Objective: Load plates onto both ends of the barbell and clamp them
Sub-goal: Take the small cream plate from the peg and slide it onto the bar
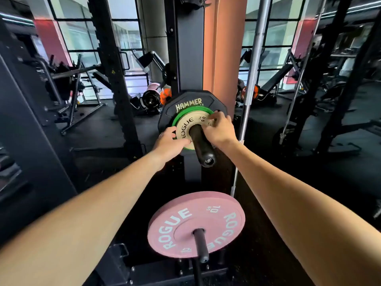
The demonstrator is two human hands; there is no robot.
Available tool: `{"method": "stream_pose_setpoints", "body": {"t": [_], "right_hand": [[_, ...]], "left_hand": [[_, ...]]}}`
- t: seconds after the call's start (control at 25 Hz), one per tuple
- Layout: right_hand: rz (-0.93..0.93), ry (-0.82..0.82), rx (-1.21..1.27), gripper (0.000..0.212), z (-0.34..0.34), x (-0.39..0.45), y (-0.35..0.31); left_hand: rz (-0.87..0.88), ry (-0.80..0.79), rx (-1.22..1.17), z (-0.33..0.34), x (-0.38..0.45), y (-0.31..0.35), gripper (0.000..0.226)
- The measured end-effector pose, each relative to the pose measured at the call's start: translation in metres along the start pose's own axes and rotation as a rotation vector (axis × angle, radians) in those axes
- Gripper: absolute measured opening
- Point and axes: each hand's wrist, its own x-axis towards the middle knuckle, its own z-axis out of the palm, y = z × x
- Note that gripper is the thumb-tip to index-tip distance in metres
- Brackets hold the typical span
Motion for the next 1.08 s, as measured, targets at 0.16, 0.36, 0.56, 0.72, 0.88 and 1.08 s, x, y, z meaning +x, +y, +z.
{"method": "stream_pose_setpoints", "body": {"t": [0.16,0.36,0.56,0.72,0.88,1.08], "right_hand": [[0.023,0.065,0.06,0.052,0.004,0.002,0.002],[0.061,-0.01,0.132,0.058,-0.005,0.012,-0.001],[0.153,-0.143,0.308,0.061,-0.013,-0.005,0.021],[0.112,-0.122,0.404,0.037,-0.017,-0.044,0.028],[0.055,-0.011,0.403,0.046,-0.029,-0.111,0.018],[-0.063,0.092,0.4,0.043,-0.026,-0.211,-0.031]], "left_hand": [[-0.032,0.005,-0.081,0.001,-0.001,0.004,0.078],[-0.05,0.003,-0.112,0.004,0.003,0.008,0.047],[0.047,-0.041,-0.125,0.019,-0.011,0.009,0.024],[0.073,-0.104,-0.18,0.011,-0.04,0.004,0.022],[0.131,-0.155,-0.244,0.007,-0.099,0.0,0.009],[0.193,-0.146,-0.263,-0.044,-0.192,-0.011,0.01]]}}
